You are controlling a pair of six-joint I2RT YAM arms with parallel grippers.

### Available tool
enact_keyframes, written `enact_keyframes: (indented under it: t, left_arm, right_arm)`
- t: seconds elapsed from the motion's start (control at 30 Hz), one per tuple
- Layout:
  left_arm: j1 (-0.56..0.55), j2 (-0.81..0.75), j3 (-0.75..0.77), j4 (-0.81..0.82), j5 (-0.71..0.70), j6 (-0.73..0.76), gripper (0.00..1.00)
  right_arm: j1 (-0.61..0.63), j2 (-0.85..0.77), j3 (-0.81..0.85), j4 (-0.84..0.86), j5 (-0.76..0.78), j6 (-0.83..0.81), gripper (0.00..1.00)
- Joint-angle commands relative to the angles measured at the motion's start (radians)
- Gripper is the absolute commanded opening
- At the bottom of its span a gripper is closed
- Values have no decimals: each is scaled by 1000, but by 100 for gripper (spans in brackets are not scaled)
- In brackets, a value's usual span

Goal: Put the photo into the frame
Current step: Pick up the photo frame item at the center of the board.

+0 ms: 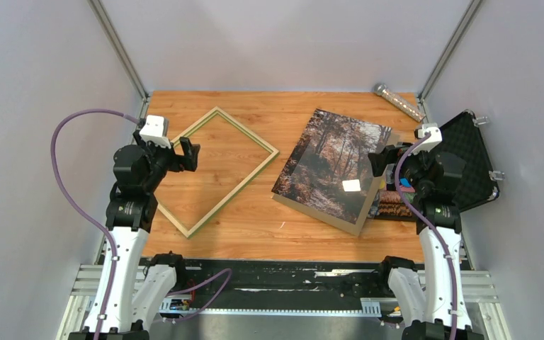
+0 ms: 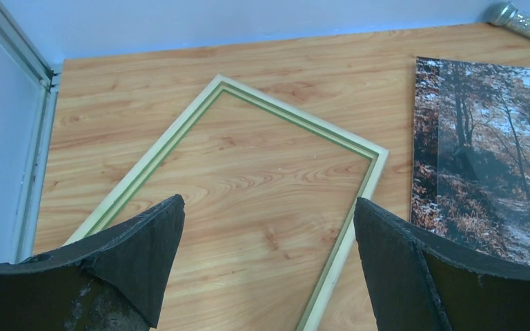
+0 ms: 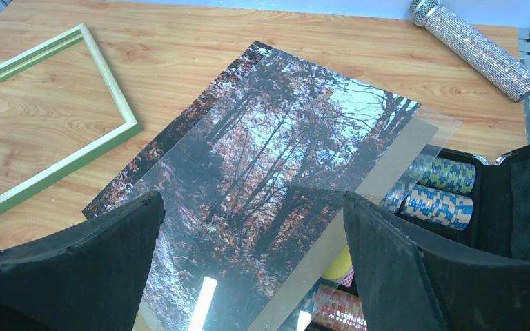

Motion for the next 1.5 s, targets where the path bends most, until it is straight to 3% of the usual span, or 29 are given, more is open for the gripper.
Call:
enact_keyframes:
  t: [0.0,0.4,0.6,0.83,1.07,1.47]
  left_arm:
    - [8,-10,1,48,21,1,100]
    - [8,24,50,-8,50,39,100]
    - [0,118,134,-49,188,29,100]
    - [-124,347,230,-68,170,39,100]
    - [-337,584,339,-43,147,1,100]
    - [-546,1125,759,-121,276,-95,100]
  right_arm:
    - [2,0,2,18,-3,-20,100]
    - [-3,24,4,18,-2,-23,100]
    - [-9,78,13,19,105,1,100]
    - [-28,168,26,26,211,87,100]
    - [-155,222,-26,44,143,139,98]
    - [-211,336,-43,62,91,145,97]
